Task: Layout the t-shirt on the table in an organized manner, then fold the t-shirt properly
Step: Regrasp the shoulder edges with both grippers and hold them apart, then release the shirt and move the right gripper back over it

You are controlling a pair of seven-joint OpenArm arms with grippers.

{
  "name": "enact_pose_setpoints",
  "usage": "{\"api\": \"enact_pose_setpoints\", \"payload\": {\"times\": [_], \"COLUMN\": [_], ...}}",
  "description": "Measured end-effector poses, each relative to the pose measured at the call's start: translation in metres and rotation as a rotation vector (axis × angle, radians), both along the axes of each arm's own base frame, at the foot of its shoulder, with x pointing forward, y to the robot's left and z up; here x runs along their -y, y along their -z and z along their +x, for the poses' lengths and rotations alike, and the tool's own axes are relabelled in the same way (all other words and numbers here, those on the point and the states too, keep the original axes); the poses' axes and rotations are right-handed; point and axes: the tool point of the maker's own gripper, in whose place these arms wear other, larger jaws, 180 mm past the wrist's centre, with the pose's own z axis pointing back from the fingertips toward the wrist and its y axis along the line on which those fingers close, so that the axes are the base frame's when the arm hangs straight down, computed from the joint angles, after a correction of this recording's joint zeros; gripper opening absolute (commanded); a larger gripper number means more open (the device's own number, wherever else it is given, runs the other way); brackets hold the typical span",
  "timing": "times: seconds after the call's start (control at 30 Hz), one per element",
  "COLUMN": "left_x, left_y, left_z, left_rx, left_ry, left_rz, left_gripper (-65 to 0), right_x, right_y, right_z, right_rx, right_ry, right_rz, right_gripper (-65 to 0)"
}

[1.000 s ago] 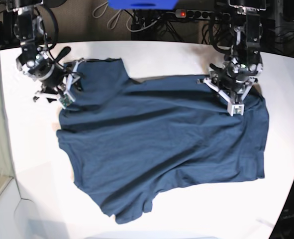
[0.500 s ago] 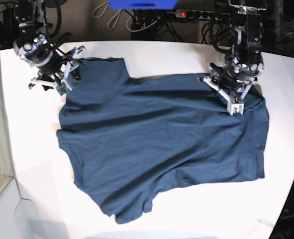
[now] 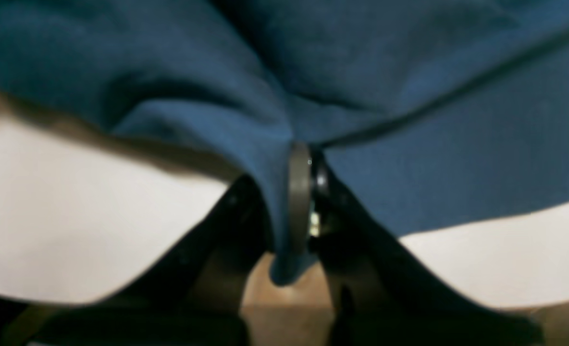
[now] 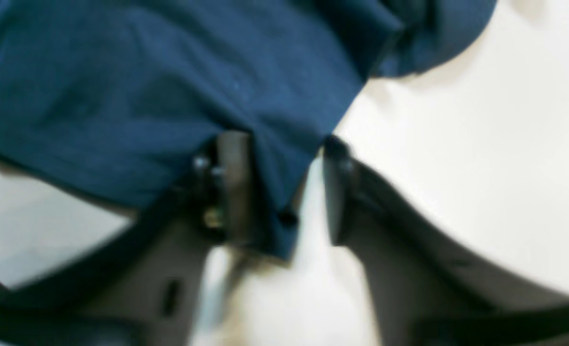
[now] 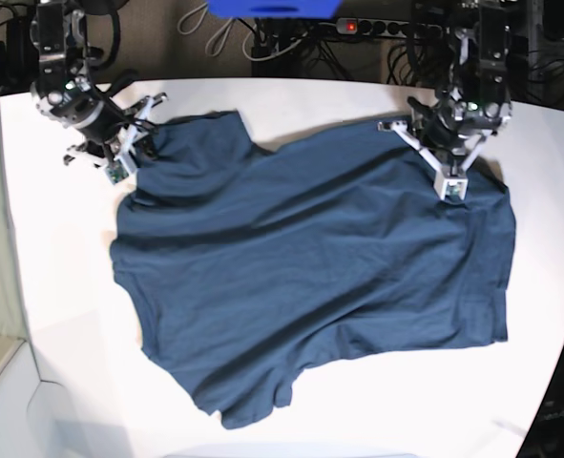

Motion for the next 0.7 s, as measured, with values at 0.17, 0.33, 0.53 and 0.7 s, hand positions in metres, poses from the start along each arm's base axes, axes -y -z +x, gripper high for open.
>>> {"api": "enact_pose_setpoints", "payload": {"times": [0.17,0.33,0.53,0.7], "left_x": [-0.001,-0.001,-0.013,-0.028], "left_y": [-0.042,-0.063,-0.092,-0.087], "left_z": [0.016,0.027,0.058,0.049], "left_rx": [0.124,0.186,0.274,0.154], "left_ry": [0.047,0.076,0.088,0.099], "left_rz": [0.031,0.045,0.089,0.126], "left_gripper": [-64.9,-64.9,-64.9,-64.9], "right_x": [-0.004,0.003,0.009,0.025], "right_y": [-0.003,-0.021,-0.107,-0.143], "right_z": [0.001,-0.004,0.046,0.076], "right_rx": [0.003,-0.006,0.267,0.35], "right_ry": [-0.034,-0.068,-0.045,-0.052], "right_rz": [-0.003,-0.118,-0.146,-0.205], "right_gripper": [-65.0,-65.0,-65.0,-65.0]}}
